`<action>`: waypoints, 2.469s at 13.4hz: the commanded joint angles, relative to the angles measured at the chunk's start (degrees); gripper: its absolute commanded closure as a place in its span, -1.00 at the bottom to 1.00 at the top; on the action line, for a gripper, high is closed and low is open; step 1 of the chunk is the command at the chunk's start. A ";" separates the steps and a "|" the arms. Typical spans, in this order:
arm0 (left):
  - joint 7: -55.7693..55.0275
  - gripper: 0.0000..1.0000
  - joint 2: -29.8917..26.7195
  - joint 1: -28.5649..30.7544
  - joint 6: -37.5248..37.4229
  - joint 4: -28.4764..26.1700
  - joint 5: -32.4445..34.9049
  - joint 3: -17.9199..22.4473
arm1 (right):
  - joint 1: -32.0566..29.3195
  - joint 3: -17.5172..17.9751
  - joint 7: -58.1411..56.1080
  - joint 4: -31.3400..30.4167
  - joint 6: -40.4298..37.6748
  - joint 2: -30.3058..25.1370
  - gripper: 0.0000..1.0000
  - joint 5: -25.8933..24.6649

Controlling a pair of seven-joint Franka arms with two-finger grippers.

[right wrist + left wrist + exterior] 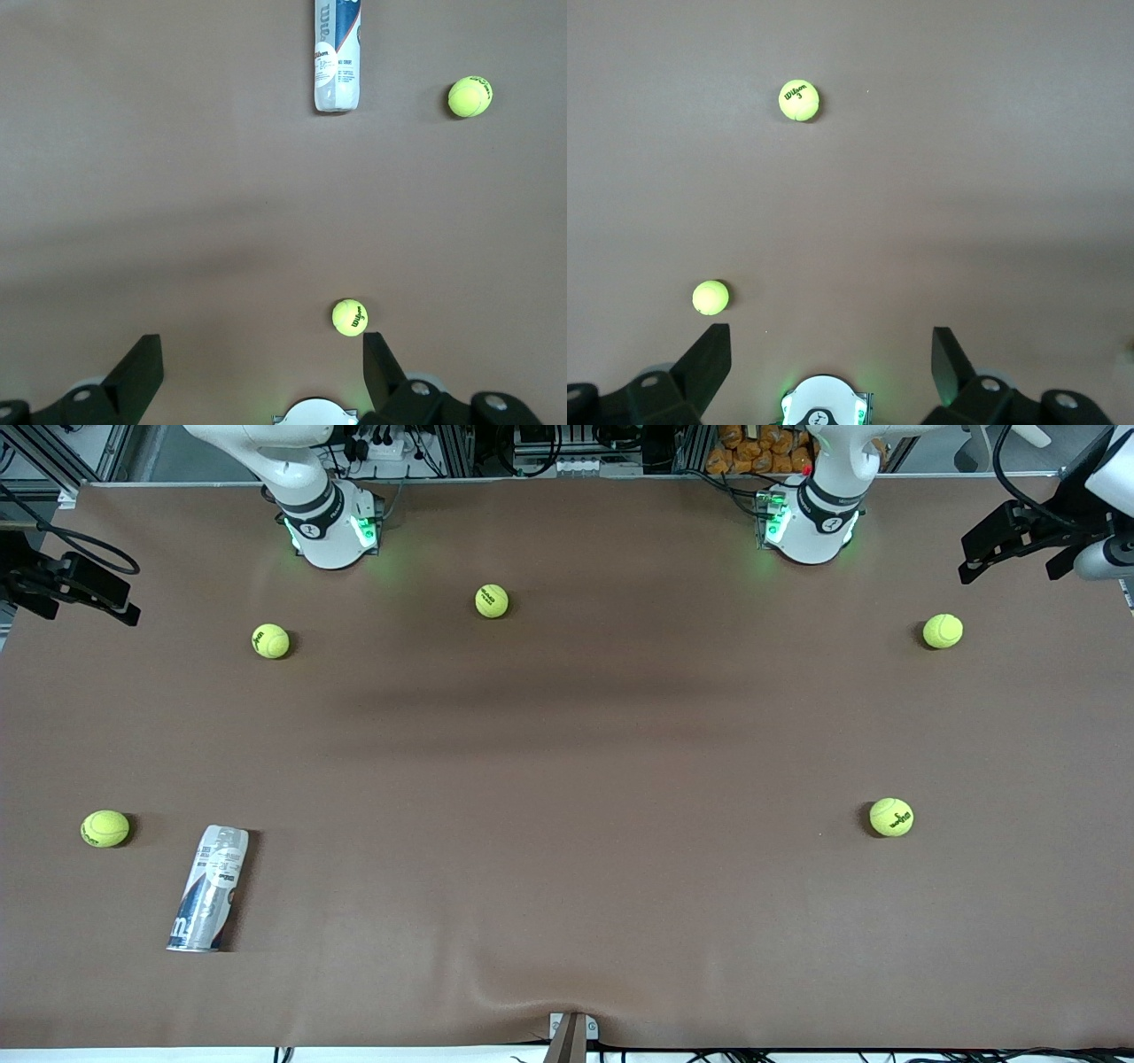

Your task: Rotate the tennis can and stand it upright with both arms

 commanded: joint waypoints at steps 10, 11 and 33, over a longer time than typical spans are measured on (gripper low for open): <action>-0.05 -1.00 0.85 0.20 -0.76 0.62 0.06 -0.70 | -0.85 1.21 0.25 -1.08 1.90 0.43 -1.00 -0.67; -0.05 -1.00 0.85 0.02 -0.76 0.27 0.06 -0.88 | -0.93 1.21 0.16 -1.16 2.00 1.22 -1.00 -0.67; 0.92 -1.00 1.46 0.02 -1.12 0.18 0.76 -1.59 | -5.84 1.03 -7.74 1.03 44.87 43.31 -1.00 -14.29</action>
